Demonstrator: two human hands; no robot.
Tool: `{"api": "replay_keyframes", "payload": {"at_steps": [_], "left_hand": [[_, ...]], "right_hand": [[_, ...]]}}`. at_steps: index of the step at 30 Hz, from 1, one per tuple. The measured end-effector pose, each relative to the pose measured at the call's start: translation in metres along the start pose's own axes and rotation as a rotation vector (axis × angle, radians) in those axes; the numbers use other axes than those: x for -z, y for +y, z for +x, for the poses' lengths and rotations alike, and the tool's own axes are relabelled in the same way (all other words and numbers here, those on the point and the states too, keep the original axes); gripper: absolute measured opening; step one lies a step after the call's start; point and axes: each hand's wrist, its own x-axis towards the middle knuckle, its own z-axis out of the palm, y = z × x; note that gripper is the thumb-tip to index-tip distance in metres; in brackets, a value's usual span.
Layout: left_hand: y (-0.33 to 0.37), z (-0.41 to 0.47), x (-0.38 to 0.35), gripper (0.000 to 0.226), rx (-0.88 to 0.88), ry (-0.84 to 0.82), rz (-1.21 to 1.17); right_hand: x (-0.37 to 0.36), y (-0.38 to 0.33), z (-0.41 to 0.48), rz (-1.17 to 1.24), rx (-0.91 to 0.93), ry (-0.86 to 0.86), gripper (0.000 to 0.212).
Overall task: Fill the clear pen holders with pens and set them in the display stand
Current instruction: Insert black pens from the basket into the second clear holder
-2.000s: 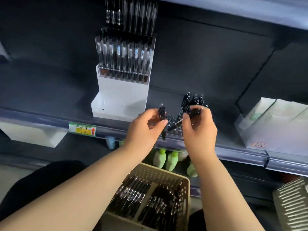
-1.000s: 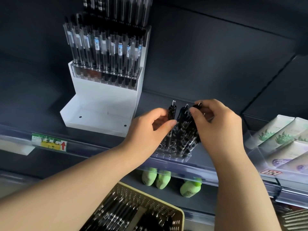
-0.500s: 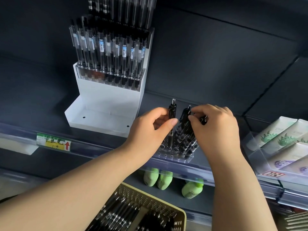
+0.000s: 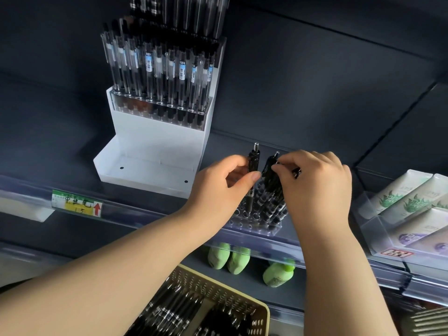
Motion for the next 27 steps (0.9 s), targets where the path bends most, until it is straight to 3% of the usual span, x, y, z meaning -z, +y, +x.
{"api": "replay_keyframes", "payload": {"at_steps": [17, 27], "left_hand": [[0.004, 0.006, -0.015, 0.019, -0.062, -0.067, -0.006], [-0.009, 0.004, -0.02, 0.017, -0.036, -0.157, 0.171]], "right_hand": [[-0.002, 0.005, 0.002, 0.085, 0.051, 0.073, 0.009], [0.0, 0.008, 0.003, 0.215, 0.022, 0.099, 0.003]]}}
